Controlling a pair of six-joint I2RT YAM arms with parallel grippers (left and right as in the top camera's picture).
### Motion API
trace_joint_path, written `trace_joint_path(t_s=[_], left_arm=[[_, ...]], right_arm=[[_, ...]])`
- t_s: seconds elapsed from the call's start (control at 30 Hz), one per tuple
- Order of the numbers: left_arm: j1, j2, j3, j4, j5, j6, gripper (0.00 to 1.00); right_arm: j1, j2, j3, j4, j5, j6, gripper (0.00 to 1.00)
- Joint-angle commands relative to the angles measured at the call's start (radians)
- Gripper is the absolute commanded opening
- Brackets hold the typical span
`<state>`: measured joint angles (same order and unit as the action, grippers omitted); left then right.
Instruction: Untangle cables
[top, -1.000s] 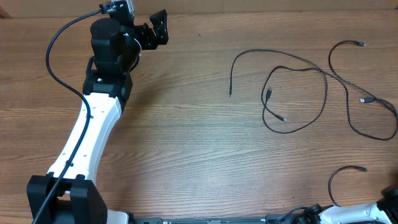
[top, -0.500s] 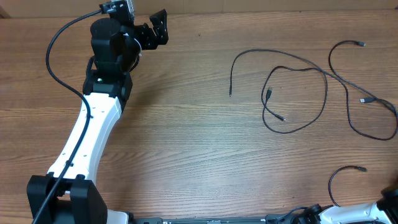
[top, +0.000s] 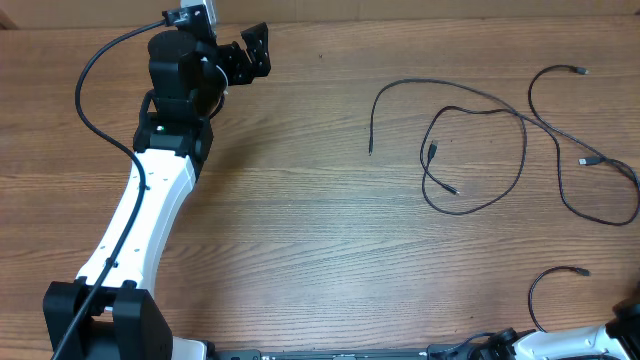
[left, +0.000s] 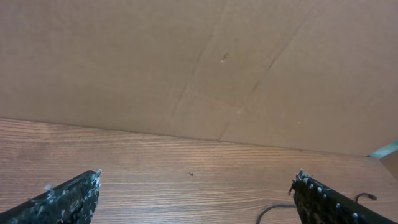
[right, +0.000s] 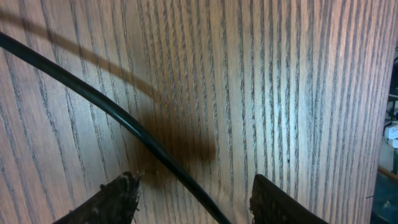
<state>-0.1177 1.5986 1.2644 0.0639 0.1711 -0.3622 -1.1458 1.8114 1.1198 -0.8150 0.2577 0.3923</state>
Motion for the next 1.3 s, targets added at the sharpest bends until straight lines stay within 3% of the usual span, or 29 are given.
trace_joint_path(t_s=[0.0,0.7,0.93,1.27], left_arm=[[0.002,-0.002,0.008,-0.003,-0.025,0.026,1.00],[0.002,-0.002,0.008,0.000,-0.025,0.026,1.00],[0.002,-0.002,0.008,0.000,-0.024,0.026,1.00],[0.002,-0.002,0.008,0.000,-0.025,0.026,1.00]], right_arm=[[-0.005,-0.001,-0.008,0.005,-0.013,-0.001,0.58],[0.014,-0.004,-0.001,0.024,-0.262,-0.098,0.69],[0.014,-0.003,-0.002,0.014,-0.260,-0.098,0.61],[0.014,-0.003,-0.002,0.011,-0.395,-0.117,0.64]])
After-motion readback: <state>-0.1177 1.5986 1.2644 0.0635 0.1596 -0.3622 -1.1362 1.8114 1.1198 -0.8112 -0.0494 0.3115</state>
